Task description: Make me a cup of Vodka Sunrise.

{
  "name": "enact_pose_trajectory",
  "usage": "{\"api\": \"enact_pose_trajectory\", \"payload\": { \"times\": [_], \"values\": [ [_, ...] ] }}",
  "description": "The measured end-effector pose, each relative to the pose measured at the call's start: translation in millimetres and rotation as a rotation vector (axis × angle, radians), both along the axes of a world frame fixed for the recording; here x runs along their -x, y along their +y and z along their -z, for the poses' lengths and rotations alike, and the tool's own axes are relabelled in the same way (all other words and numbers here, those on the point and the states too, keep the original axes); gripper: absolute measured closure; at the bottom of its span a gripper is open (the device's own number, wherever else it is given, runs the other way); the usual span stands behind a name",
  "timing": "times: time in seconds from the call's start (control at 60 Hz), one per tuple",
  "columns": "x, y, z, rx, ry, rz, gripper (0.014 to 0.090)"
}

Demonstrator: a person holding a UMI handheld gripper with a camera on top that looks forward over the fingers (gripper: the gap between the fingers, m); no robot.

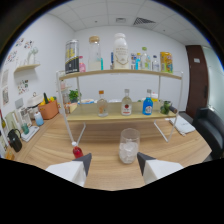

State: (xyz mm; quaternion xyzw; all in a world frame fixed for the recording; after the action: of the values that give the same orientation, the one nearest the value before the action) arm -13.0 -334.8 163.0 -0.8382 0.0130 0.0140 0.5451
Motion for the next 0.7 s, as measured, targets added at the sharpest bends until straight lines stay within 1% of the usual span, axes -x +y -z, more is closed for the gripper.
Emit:
{"api": "enact_pose_trajectory", "payload": {
  "times": [0.083, 0.183, 0.3, 0.367, 0.55, 0.7],
  "values": [
    [-22, -5, -4, -0.004, -0.01, 0.011, 0.0193],
    [-48, -8, -20, -0.007, -0.014, 0.014, 0.0195],
    [-78, -3, -60, -0.034, -0.004, 0.012, 0.0188],
    [-100, 3, -89, -0.067, 0.001, 0.017, 0.0187],
    [-164, 45, -164, -0.165, -0.014, 0.054, 0.0189],
    [-199, 92, -198, -0.228, -0.011, 0.066, 0.0191]
  ]
}}
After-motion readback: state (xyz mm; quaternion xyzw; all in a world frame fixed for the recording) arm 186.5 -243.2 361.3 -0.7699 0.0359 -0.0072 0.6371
